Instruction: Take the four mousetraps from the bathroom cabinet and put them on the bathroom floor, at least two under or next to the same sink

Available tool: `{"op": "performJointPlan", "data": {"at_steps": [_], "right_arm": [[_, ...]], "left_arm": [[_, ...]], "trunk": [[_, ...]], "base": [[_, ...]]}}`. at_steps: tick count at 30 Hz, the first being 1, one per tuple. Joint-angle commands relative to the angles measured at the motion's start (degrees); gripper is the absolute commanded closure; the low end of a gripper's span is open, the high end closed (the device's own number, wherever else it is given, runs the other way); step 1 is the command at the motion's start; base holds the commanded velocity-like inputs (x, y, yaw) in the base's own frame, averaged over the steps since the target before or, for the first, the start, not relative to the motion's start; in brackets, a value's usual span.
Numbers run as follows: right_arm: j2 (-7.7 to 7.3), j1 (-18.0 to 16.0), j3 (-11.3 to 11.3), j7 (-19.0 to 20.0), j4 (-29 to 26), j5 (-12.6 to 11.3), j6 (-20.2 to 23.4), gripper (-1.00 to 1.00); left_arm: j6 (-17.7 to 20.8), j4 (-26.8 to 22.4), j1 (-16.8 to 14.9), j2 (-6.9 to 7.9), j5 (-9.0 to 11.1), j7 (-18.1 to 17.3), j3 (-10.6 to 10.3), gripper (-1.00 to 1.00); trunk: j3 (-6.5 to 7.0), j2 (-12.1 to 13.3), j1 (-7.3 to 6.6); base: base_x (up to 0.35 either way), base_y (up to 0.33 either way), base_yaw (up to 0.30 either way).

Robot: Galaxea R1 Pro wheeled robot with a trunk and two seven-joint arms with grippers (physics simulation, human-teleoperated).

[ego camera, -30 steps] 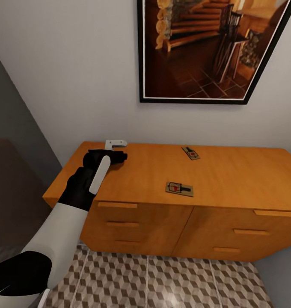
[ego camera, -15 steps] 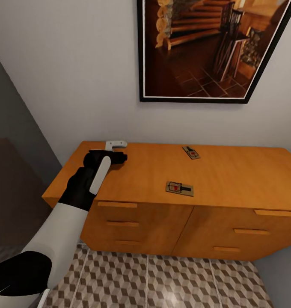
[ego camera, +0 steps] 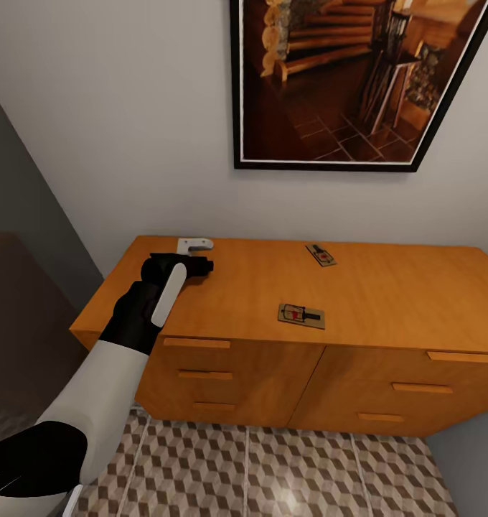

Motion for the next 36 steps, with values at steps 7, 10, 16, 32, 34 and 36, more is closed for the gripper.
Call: {"op": "performJointPlan", "data": {"at_steps": [7,10,16,32,34,36], "right_arm": [[0.07,0.0,0.3,-0.1,0.0,-0.1,-0.2,1.0],[0.08,0.0,0.3,-0.1,0.1,-0.1,-0.2,1.0],[0.08,0.0,0.3,-0.1,0.0,-0.1,-0.2,1.0],[0.08,0.0,0.3,-0.1,0.0,-0.1,-0.2,1.0],[0.08,0.0,0.3,-0.1,0.0,-0.1,-0.2,1.0],[0.08,0.0,0.3,-0.1,0.0,-0.1,-0.2,1.0]], "left_arm": [[0.1,0.8,0.0,0.04,1.0,0.6,-0.1,-1.0],[0.1,0.9,0.0,0.06,1.0,0.7,-0.1,-1.0],[0.1,1.2,0.0,0.06,1.0,0.7,-0.1,-1.0],[0.1,2.1,0.0,0.06,1.0,0.7,-0.1,-1.0],[0.1,2.3,0.0,0.04,1.0,0.7,-0.1,-1.0],[0.0,2.6,0.0,0.05,1.0,0.7,-0.1,-1.0]], "trunk": [[-0.14,0.0,0.0],[-0.14,0.0,0.0],[-0.15,0.0,0.0],[-0.3,0.0,0.0],[-0.42,0.0,0.0],[-0.52,0.0,0.0]], "base": [[0.0,0.0,0.0],[0.0,0.0,0.0],[0.0,0.0,0.0],[0.0,0.0,0.0],[0.0,0.0,0.0],[0.0,0.0,0.0]]}}
